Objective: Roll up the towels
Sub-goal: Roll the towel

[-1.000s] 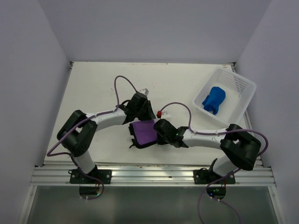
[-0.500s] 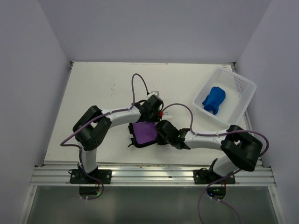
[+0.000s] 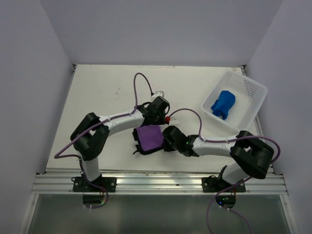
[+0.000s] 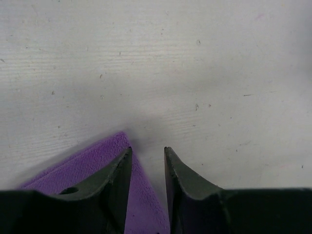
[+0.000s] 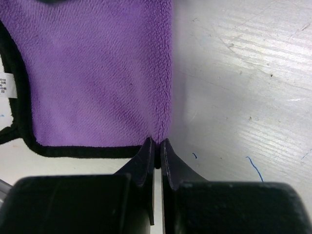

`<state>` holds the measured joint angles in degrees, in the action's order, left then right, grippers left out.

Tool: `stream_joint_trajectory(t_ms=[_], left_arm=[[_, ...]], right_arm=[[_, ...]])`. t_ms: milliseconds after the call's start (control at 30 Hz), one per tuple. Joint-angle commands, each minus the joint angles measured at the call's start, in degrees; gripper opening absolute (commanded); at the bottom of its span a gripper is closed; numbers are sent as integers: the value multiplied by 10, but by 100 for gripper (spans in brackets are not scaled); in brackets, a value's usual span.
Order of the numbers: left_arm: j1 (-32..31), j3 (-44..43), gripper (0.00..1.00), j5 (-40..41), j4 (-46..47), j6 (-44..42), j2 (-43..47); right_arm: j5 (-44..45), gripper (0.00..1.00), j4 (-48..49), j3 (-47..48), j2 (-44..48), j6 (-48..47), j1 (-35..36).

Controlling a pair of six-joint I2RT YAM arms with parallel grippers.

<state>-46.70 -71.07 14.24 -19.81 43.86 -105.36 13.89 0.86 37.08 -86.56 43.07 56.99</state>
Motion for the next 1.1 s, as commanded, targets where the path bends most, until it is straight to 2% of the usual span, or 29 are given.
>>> stream_joint_trajectory(t_ms=[0,200,533,1067], left_arm=[[0,-28,37,17,6,2,34],[-1,-28,37,46,-21,8,25],[0,-20,40,44,-25,21,-21],[0,-4,38,37,-15,30,-70]], right_arm=[[-1,0,-39,-24,-11,2,2],[0,0,-41,-25,-7,1,1],[1,0,-44,-23,-12,1,1],[2,0,-39,-29,-9,7,1]])
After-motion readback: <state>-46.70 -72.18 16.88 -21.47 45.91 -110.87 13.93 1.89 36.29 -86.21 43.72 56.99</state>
